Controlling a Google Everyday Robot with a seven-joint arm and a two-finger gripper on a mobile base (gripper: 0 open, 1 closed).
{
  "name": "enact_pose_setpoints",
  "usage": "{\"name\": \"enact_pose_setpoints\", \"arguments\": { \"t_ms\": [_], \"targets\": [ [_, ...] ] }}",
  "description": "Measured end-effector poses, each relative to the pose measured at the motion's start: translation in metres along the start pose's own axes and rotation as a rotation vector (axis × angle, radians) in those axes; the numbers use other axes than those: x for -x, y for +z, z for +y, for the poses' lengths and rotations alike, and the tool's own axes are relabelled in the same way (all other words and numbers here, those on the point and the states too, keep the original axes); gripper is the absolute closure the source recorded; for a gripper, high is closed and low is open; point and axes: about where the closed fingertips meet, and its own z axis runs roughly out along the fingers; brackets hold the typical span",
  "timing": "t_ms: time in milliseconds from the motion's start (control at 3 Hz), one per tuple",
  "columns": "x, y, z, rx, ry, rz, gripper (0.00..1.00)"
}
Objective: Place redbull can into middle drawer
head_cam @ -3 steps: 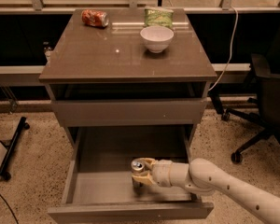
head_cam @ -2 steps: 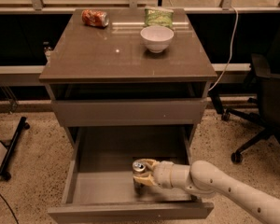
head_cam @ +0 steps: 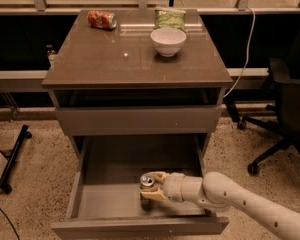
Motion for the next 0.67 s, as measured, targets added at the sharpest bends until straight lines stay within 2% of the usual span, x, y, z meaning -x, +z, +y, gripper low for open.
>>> {"name": "enact_pose_setpoints", "arguments": {
  "t_ms": [333,667],
  "targets": [
    [0.0004,0.0013,0.001,0.003,0.0,-0.001,0.06],
    [0.0007,0.0021,0.0016,0.005,0.0,-0.001,0.0]
  ]
}}
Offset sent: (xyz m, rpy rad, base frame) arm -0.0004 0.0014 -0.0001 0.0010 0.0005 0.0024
